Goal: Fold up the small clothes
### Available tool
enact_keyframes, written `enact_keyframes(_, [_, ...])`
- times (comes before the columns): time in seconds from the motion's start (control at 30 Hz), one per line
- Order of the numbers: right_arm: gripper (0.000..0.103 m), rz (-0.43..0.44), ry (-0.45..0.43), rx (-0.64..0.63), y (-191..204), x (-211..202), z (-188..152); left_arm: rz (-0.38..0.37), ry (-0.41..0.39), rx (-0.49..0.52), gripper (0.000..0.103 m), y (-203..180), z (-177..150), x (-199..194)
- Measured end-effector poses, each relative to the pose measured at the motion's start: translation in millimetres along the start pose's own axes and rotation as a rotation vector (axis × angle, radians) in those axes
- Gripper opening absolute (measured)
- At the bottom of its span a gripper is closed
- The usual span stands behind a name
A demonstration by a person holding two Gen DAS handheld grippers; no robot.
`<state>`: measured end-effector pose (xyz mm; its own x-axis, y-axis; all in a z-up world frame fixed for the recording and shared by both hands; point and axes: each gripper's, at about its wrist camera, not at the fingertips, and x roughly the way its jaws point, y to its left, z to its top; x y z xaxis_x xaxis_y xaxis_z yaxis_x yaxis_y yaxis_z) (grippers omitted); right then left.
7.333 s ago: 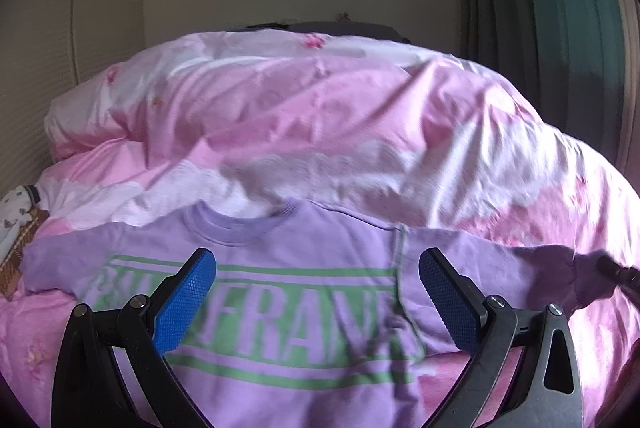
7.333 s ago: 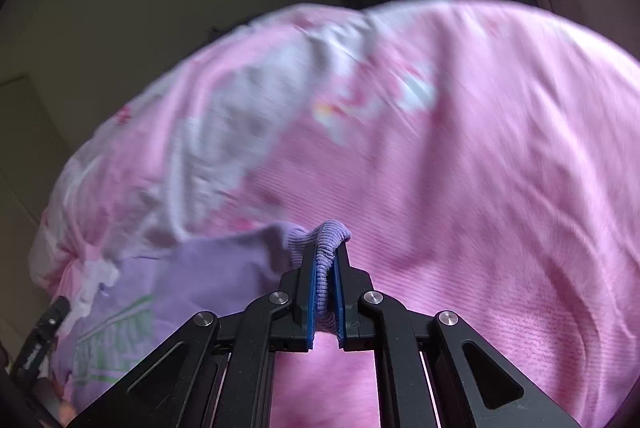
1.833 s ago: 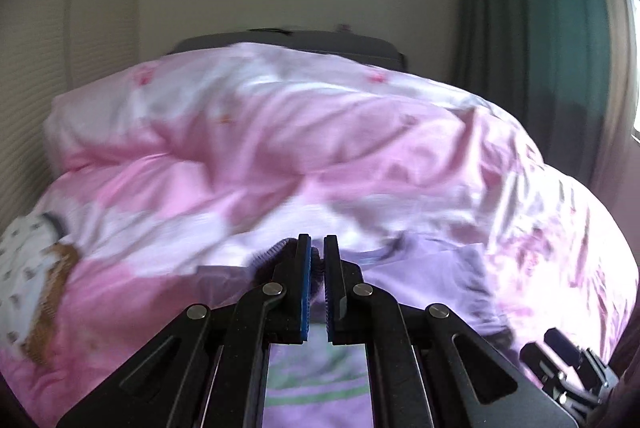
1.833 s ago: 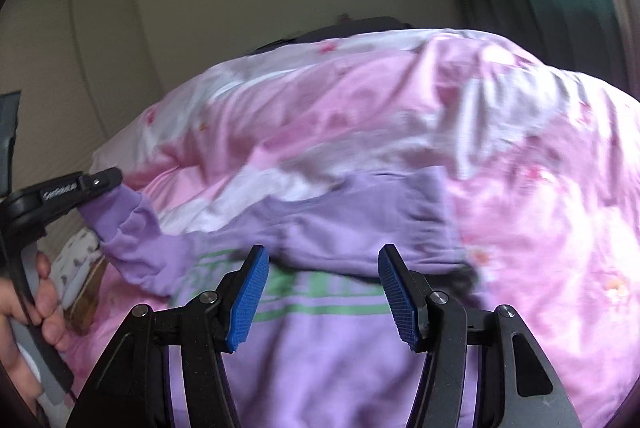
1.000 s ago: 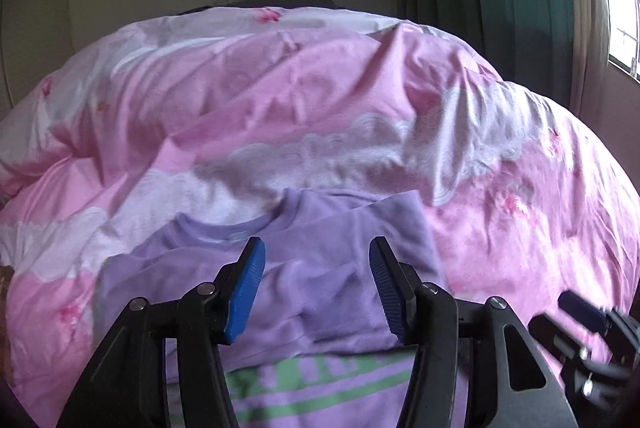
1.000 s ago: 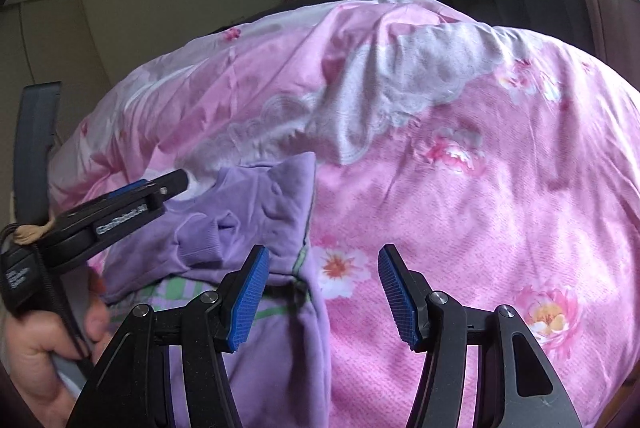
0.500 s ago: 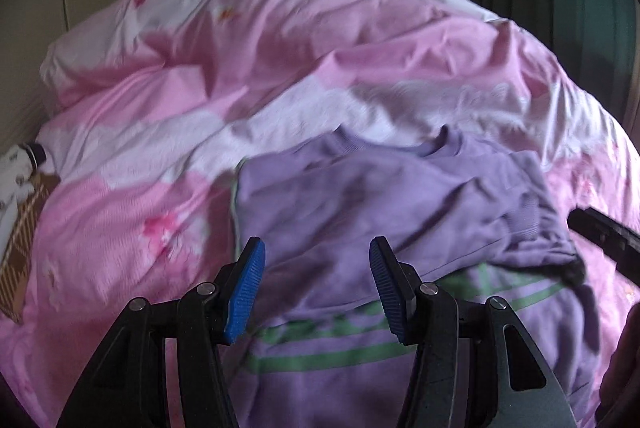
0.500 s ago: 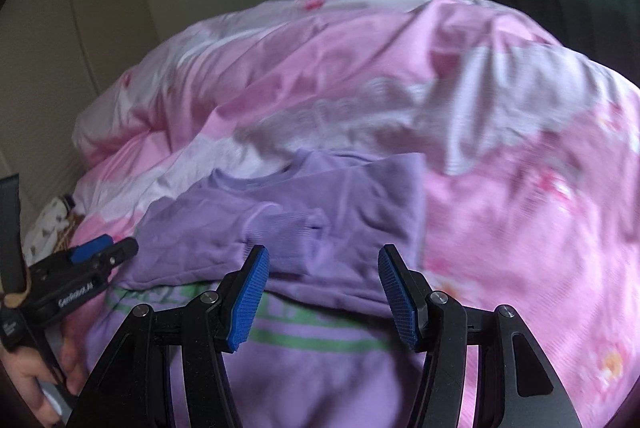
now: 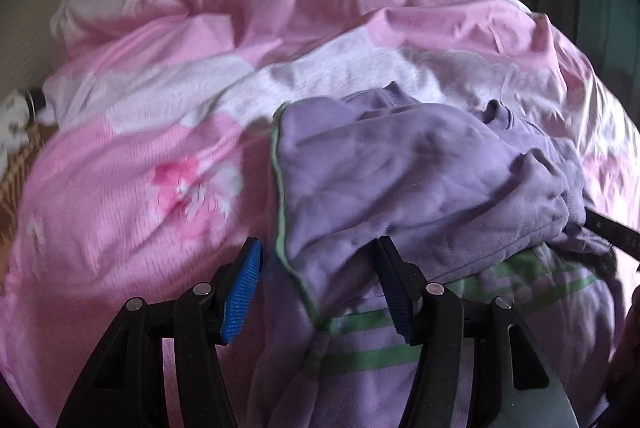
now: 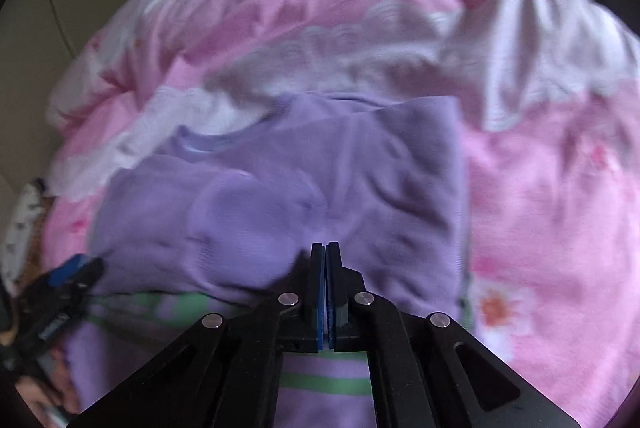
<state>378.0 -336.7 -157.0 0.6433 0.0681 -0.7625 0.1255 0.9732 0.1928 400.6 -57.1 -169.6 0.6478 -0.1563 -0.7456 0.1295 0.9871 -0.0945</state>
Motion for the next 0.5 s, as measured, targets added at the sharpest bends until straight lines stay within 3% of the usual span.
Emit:
enact_keyframes(0.17, [0.003,0.055,-0.023,0.039,-9.3,-11.2,0.0,-0.004,-0.035,0.013,0.057,-2.9,-0.5,-12.2])
enact_keyframes(0.23, [0.019,0.08,-0.052,0.03,-5.7,-18.5,4.6,-0.007,-0.045,0.021,0.057,-5.6,1.9,-16.1])
enact_keyframes(0.27, [0.042,0.094,-0.06,0.029,-4.0,-20.1,7.1,-0.008,-0.048,0.026,0.057,-7.2,3.1,-17.3])
enact_keyframes(0.3, [0.056,0.118,-0.073,0.031,-2.7,-21.5,10.3,-0.009,-0.05,0.03,0.057,-8.6,4.4,-17.8])
enact_keyframes(0.4, [0.057,0.16,-0.087,0.035,0.5,-19.0,17.9,-0.013,-0.046,0.029,0.057,-10.8,8.9,-15.6])
enact_keyframes(0.5, [0.055,0.202,-0.039,0.056,-1.9,-1.4,24.4,-0.012,-0.046,0.034,0.057,-13.4,13.1,-12.6])
